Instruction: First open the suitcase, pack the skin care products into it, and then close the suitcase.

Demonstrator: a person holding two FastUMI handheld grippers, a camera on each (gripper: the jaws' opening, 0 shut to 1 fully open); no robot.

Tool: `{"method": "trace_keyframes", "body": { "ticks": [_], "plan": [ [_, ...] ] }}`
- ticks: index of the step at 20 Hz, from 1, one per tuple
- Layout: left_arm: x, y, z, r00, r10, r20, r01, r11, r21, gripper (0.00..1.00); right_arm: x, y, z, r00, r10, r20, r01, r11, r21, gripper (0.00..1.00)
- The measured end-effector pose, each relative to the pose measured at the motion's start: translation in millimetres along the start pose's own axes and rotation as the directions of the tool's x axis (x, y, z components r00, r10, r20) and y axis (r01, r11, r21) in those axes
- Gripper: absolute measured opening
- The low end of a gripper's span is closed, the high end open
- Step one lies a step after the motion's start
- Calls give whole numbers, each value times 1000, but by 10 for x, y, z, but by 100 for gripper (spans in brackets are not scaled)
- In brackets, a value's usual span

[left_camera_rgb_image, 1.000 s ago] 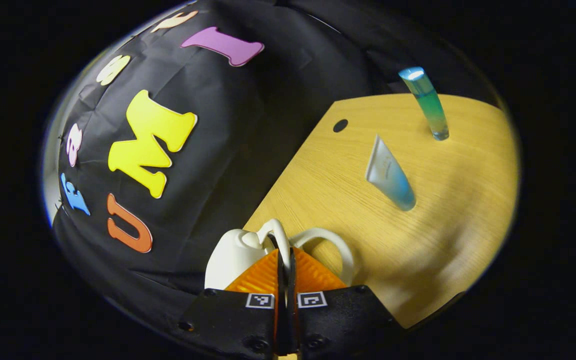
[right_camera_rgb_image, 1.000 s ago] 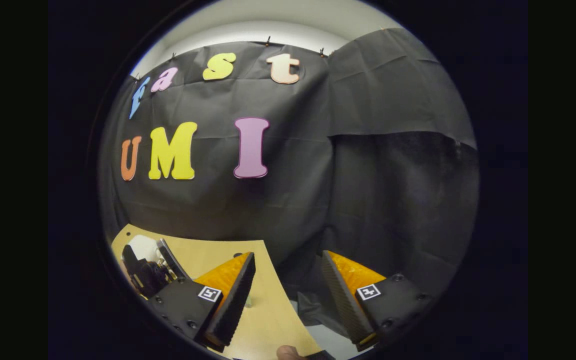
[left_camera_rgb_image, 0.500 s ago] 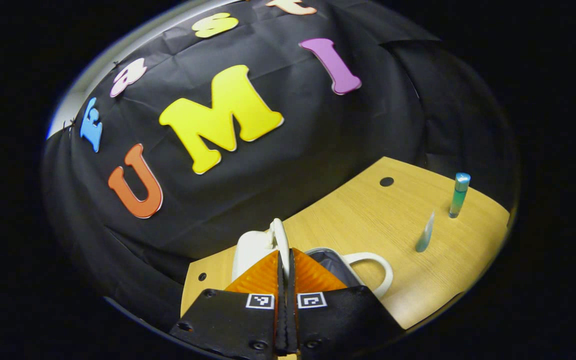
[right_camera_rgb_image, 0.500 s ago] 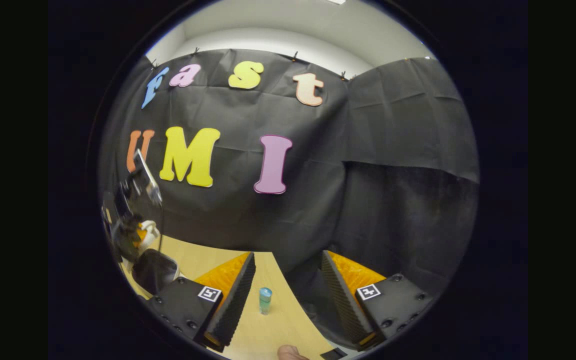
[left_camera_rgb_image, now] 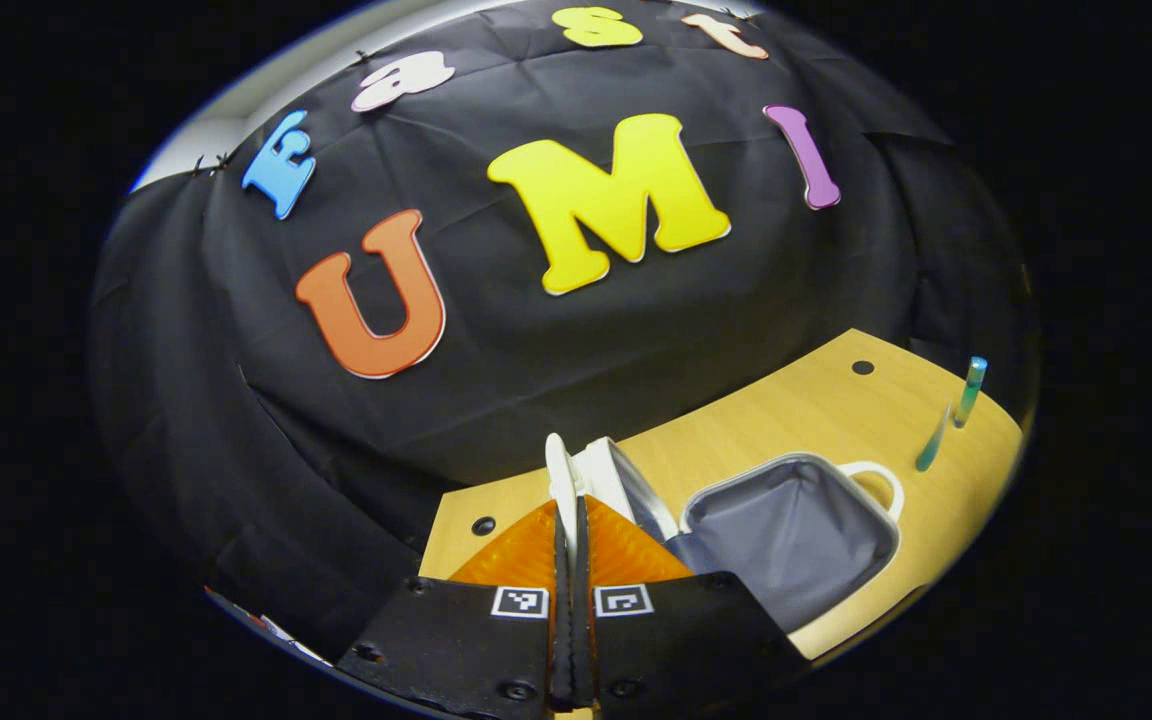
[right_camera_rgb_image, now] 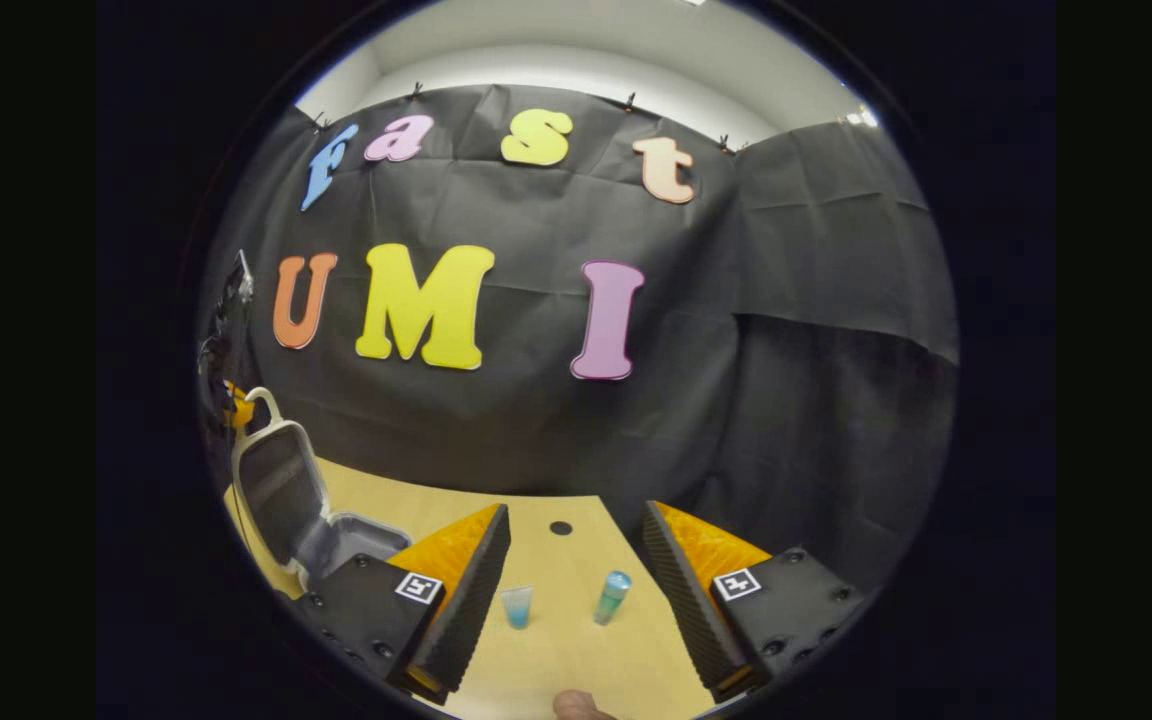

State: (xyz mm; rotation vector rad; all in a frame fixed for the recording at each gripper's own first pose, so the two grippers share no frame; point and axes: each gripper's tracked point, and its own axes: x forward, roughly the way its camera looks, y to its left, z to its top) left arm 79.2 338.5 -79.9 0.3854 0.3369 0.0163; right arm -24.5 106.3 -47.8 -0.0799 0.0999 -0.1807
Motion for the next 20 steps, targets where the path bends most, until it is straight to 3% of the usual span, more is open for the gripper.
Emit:
{"method": "trace_keyframes", "body": {
  "ticks": [4, 10, 11, 16, 20],
  "plan": [
    [150, 425, -570, 997, 6, -72, -9, 999, -44, 3, -19, 343, -65, 999, 21, -32, -22, 999, -27, 80],
    [361, 602, -1417, 975, 24, -219, -38, 998, -60, 3, -86, 511, -51, 999, 12, -40, -16, 995, -102, 80],
    [374, 597, -1495, 967, 17, -253, -36, 997, -72, 0, -100, 492, -48, 999, 5, -39, -9, 993, -121, 78],
    [491, 472, -1966, 936, -91, -341, 23, 980, -199, 3, -182, 270, -83, 997, -70, -43, 63, 987, -150, 79],
    [598, 429, -2243, 918, -132, -373, 33, 965, -261, 5, -228, 176, -186, 992, -101, -80, 88, 984, -155, 80]
  ]
}}
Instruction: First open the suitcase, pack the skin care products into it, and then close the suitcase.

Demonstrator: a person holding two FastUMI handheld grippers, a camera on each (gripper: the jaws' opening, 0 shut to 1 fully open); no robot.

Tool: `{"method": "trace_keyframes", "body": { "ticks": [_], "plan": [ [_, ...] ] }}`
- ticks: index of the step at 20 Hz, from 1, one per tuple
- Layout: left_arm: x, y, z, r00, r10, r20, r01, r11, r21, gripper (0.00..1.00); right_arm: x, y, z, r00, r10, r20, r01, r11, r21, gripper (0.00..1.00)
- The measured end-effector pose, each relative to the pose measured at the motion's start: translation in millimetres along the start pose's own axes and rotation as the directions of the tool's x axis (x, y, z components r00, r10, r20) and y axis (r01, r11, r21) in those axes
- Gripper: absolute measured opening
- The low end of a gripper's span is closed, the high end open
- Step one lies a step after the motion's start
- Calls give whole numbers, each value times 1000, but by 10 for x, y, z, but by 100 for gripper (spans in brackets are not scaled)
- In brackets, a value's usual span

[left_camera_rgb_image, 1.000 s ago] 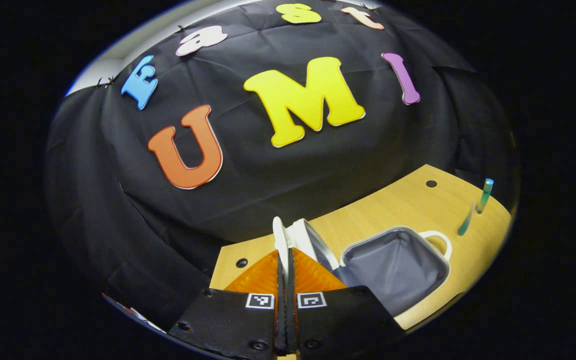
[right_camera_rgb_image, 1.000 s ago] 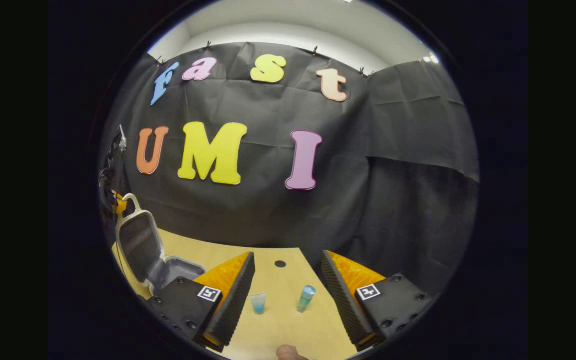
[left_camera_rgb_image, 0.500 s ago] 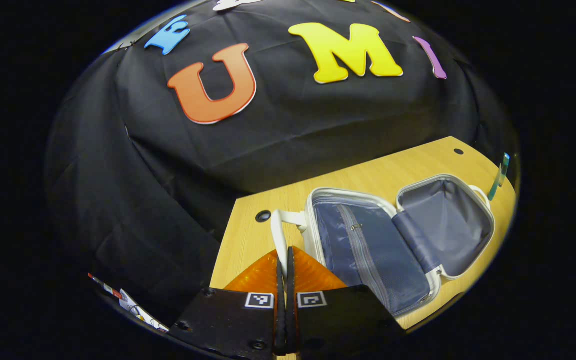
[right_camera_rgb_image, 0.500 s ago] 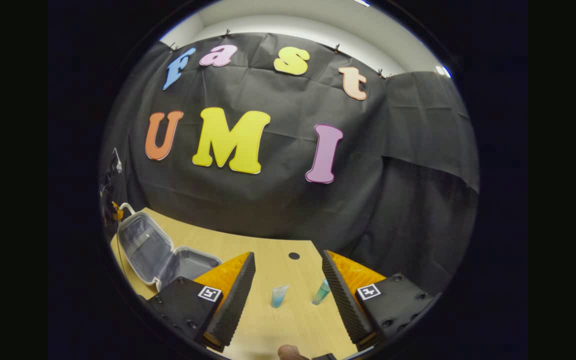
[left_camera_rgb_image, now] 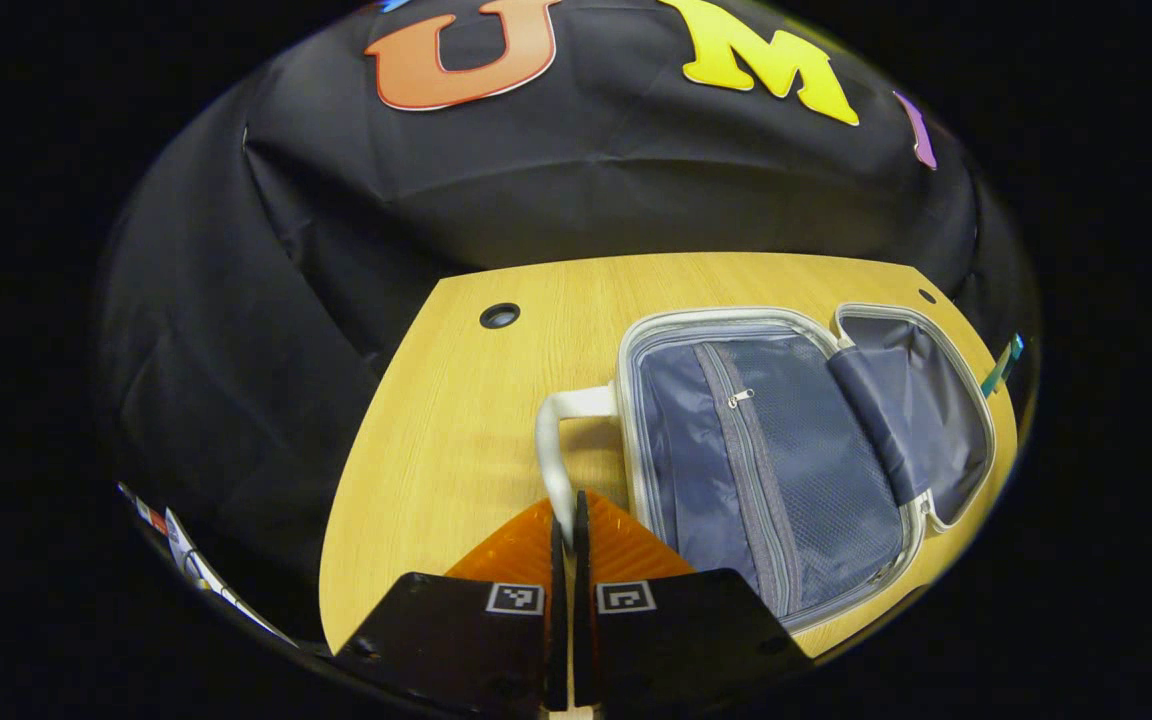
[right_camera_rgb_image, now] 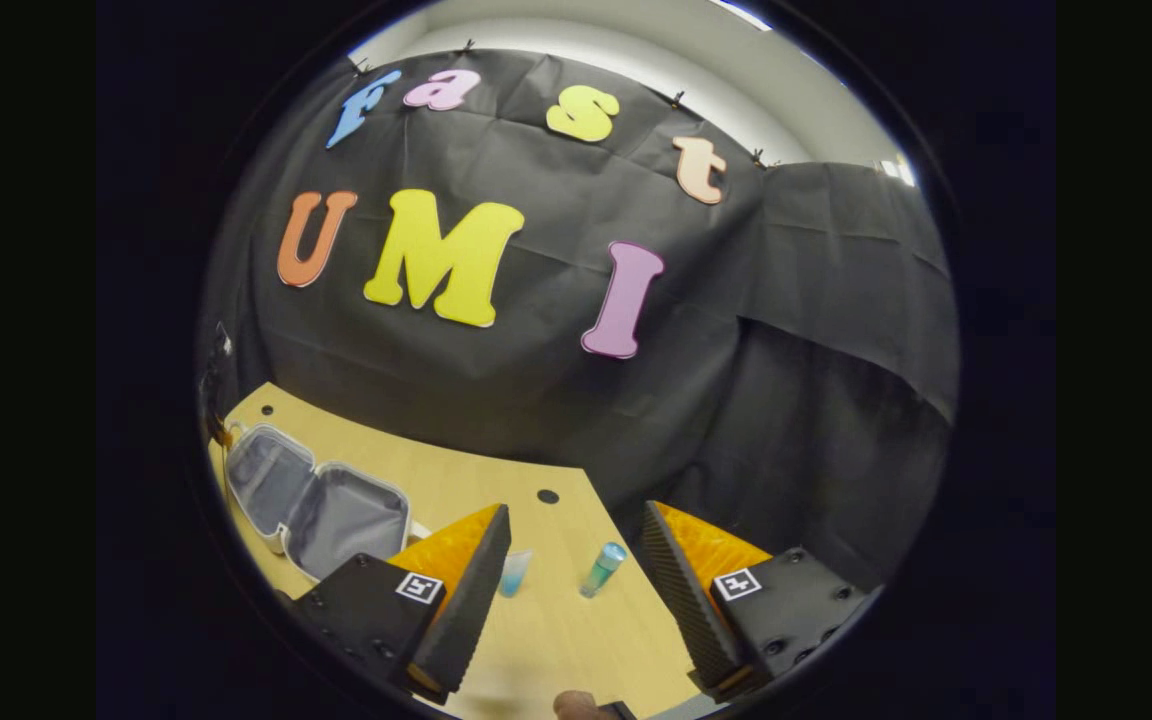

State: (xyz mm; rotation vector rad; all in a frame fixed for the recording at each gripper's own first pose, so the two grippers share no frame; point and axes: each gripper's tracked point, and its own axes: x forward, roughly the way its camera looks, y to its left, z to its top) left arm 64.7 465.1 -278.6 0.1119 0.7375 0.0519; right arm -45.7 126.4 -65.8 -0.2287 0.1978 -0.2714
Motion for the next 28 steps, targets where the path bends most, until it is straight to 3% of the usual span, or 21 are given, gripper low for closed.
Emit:
{"method": "trace_keyframes", "body": {
  "ticks": [4, 9, 12, 16, 28],
  "plan": [
    [30, 45, -75, 1000, 7, -22, -8, 1000, -18, 12, -16, -14, -97, 999, 2, -34, -1, 1000, 21, 78],
    [-320, -195, 260, 997, -9, 74, 9, 1000, 1, 100, 76, -60, -205, 999, 30, -43, -29, 999, 21, 80],
    [-636, -684, 562, 987, -52, 154, 47, 998, 35, 100, 171, -152, -285, 997, 51, -49, -49, 998, 49, 79],
    [-871, -1700, 756, 966, -175, 189, 155, 981, 113, 100, 364, -380, -432, 995, 81, -65, -76, 994, 78, 80],
    [-997, -4758, 680, 900, -414, 136, 370, 891, 261, 100, 1118, -1451, -982, 980, 137, -146, -128, 989, 73, 80]
  ]
}}
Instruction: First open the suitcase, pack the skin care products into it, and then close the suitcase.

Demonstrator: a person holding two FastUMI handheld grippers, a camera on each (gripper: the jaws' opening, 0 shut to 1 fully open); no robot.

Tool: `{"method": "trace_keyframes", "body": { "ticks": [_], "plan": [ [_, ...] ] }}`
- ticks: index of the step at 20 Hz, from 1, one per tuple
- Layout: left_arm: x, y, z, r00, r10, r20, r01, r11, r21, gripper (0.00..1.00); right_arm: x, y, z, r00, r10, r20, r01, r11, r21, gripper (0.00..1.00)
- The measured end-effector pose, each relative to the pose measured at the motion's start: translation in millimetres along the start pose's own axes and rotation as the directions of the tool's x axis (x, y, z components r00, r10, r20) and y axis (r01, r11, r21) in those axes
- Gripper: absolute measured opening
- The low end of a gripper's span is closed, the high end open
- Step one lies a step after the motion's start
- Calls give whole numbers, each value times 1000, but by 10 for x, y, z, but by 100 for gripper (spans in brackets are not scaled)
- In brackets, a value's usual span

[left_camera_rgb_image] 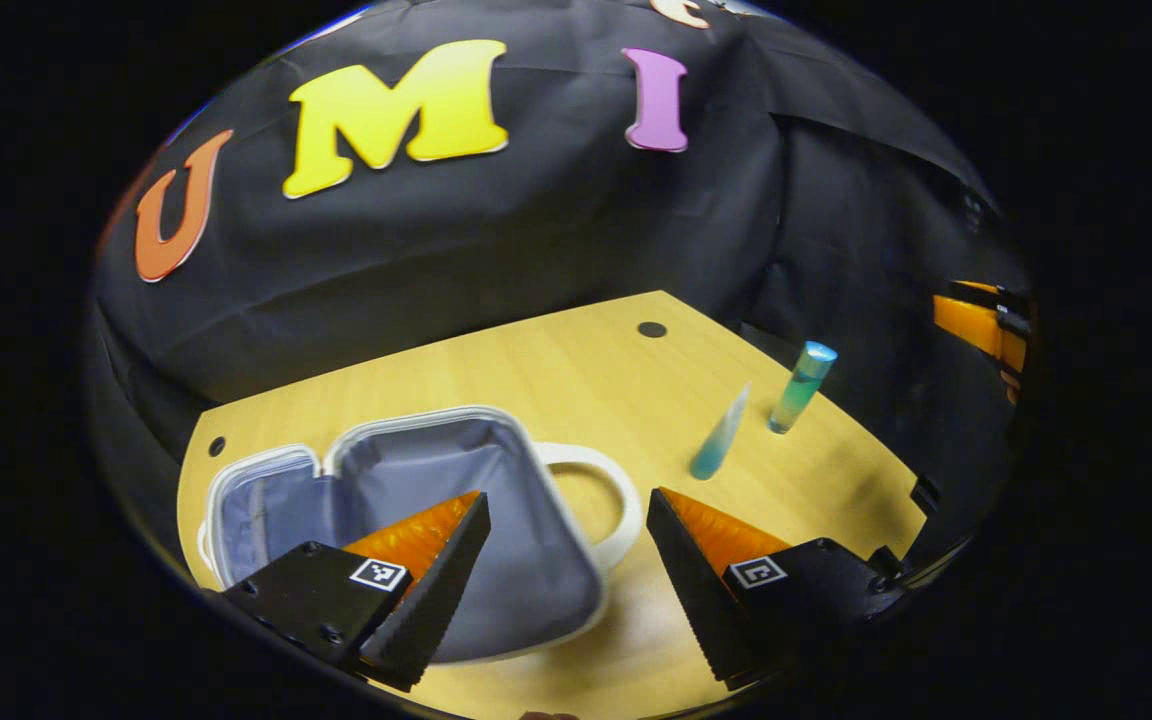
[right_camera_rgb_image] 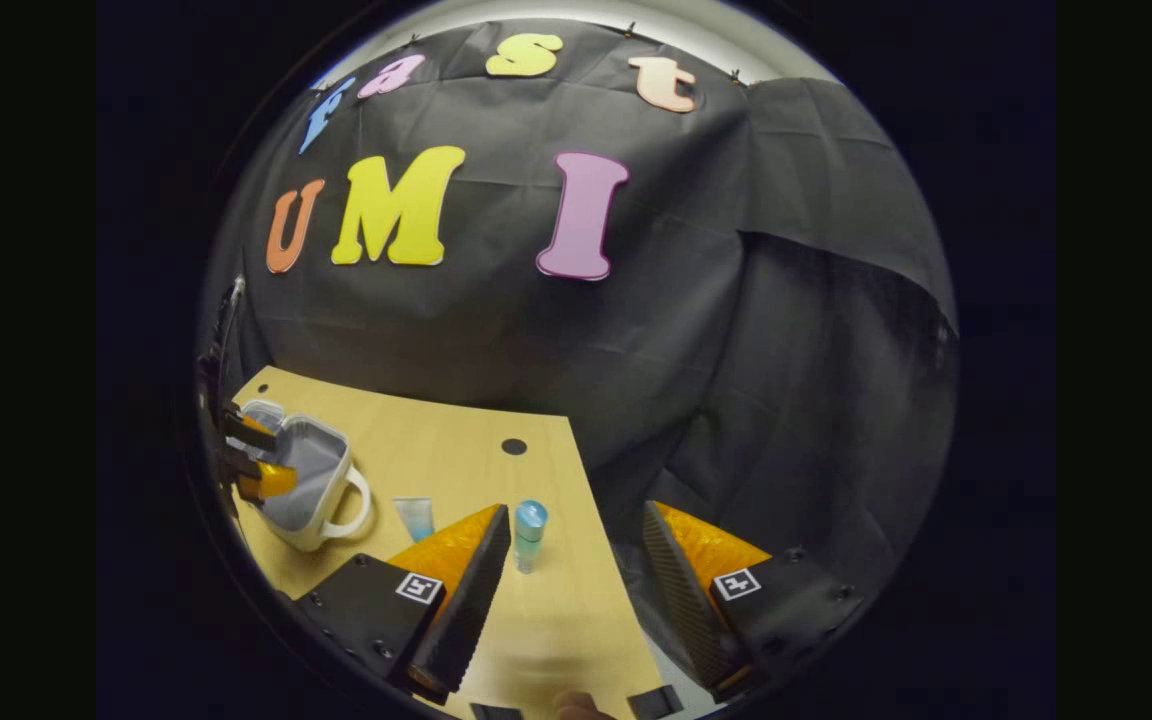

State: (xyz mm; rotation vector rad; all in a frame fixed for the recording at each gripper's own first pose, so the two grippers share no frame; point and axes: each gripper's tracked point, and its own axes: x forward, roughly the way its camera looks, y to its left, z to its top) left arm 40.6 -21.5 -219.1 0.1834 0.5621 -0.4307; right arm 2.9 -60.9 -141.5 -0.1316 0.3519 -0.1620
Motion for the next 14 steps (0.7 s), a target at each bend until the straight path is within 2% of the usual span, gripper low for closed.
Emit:
{"method": "trace_keyframes", "body": {
  "ticks": [8, 11, 14],
  "plan": [
    [823, -1157, -86, 990, -141, 7, 141, 988, -57, 100, 475, -334, -510, 988, 81, -134, -84, 996, -15, 79],
    [1172, -1213, -121, 994, -112, 1, 111, 991, -78, 100, 658, -290, -711, 977, 116, -180, -123, 992, -29, 80],
    [1532, -1108, -84, 1000, -26, 7, 26, 999, -40, 97, 852, -132, -859, 964, 170, -205, -176, 984, -13, 80]
  ]
}}
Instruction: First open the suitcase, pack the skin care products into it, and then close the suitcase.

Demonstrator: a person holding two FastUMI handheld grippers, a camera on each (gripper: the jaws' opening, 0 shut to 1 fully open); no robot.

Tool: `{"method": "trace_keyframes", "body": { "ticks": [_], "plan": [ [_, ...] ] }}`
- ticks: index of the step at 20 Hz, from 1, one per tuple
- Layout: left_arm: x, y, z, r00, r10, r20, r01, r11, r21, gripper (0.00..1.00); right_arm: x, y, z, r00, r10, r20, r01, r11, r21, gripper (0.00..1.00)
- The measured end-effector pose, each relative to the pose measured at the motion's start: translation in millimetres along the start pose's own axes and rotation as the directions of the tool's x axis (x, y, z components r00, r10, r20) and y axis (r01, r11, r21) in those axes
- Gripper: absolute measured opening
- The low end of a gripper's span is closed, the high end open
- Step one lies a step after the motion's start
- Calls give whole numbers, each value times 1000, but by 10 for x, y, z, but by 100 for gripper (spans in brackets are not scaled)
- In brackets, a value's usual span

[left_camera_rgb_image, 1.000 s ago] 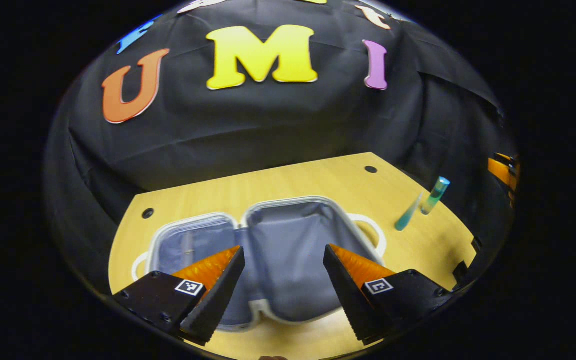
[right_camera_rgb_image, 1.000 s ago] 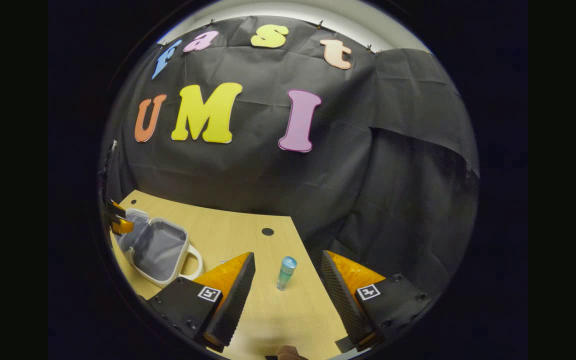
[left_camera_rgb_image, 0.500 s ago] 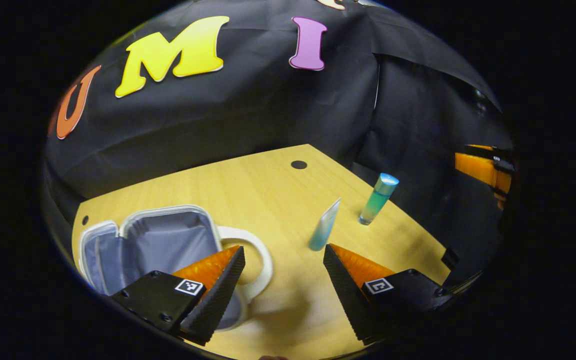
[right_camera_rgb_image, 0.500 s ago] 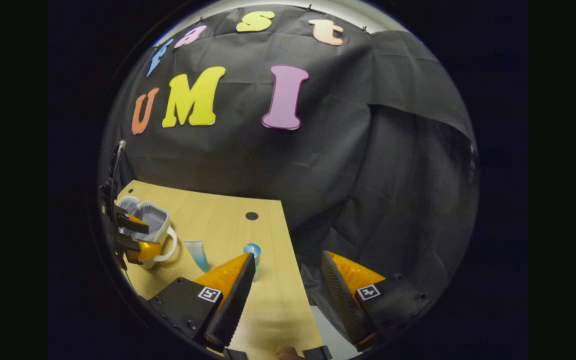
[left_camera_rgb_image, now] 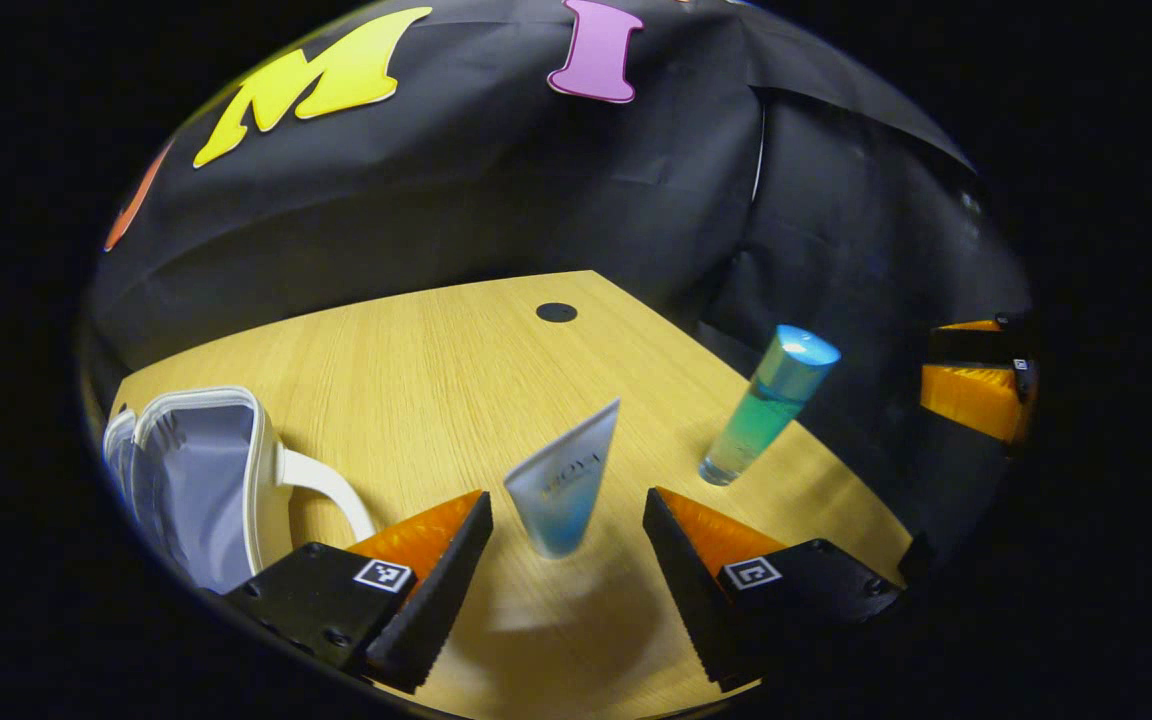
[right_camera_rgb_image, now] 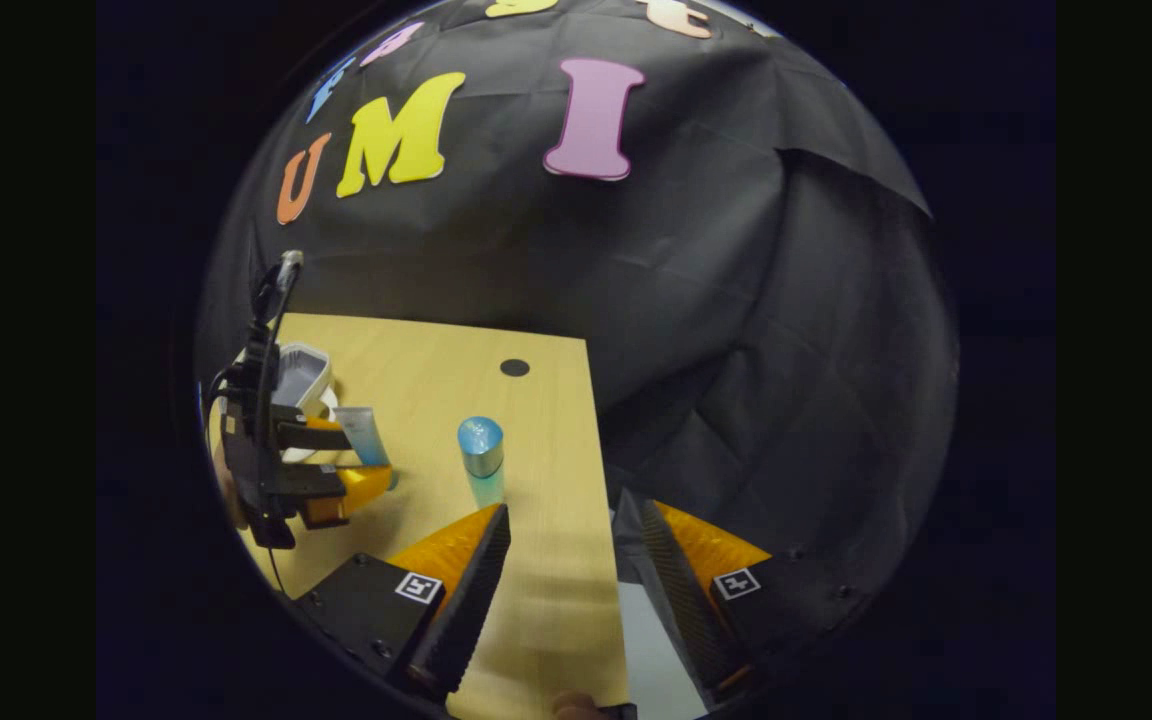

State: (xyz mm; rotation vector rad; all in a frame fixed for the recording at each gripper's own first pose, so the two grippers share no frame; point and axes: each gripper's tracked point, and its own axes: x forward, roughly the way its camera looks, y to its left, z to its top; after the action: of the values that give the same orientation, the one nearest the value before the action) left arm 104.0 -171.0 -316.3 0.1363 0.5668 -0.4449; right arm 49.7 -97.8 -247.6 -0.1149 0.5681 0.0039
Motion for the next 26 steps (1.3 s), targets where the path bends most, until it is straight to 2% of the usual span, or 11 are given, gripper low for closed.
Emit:
{"method": "trace_keyframes", "body": {
  "ticks": [3, 5, 6, 9, 13, 14, 15, 21, 24, 25, 26],
  "plan": [
    [228, -5, 42, 1000, 13, 16, -13, 999, 42, 81, 246, 123, 35, 999, 40, -5, -40, 999, 29, 80],
    [318, -74, 49, 999, 0, 32, -1, 1000, 30, 48, 360, 204, 84, 998, 55, 1, -55, 998, 37, 80],
    [338, -104, 64, 999, -13, 42, 12, 999, 30, 41, 393, 238, 121, 998, 63, 11, -63, 997, 35, 80],
    [367, -151, 56, 998, -41, 57, 41, 999, 0, 41, 510, 421, 206, 995, 99, 25, -100, 995, 21, 80],
    [273, -179, 1, 997, -65, 50, 69, 995, -78, 30, 622, 584, 273, 992, 119, 43, -120, 993, 11, 80],
    [215, -198, -4, 996, -74, 44, 78, 993, -89, 34, 674, 598, 252, 993, 113, 37, -114, 993, 17, 80],
    [144, -160, 28, 997, -57, 47, 61, 995, -82, 28, 727, 644, 240, 992, 119, 30, -120, 992, 30, 80],
    [-692, -26, 345, 996, -22, 84, 22, 1000, -3, 27, 1008, 759, 152, 996, 92, -3, -92, 995, 46, 79],
    [-1149, 196, 483, 996, 4, 92, -7, 999, 33, 31, 1111, 738, 49, 999, 29, -33, -27, 998, 59, 65],
    [-1279, 293, 507, 995, 18, 96, -21, 999, 35, 27, 1150, 740, 32, 999, 16, -32, -14, 997, 71, 53],
    [-1427, 390, 542, 994, 36, 101, -39, 999, 35, 31, 1122, 735, -11, 999, 0, -42, 3, 997, 77, 41]
  ]
}}
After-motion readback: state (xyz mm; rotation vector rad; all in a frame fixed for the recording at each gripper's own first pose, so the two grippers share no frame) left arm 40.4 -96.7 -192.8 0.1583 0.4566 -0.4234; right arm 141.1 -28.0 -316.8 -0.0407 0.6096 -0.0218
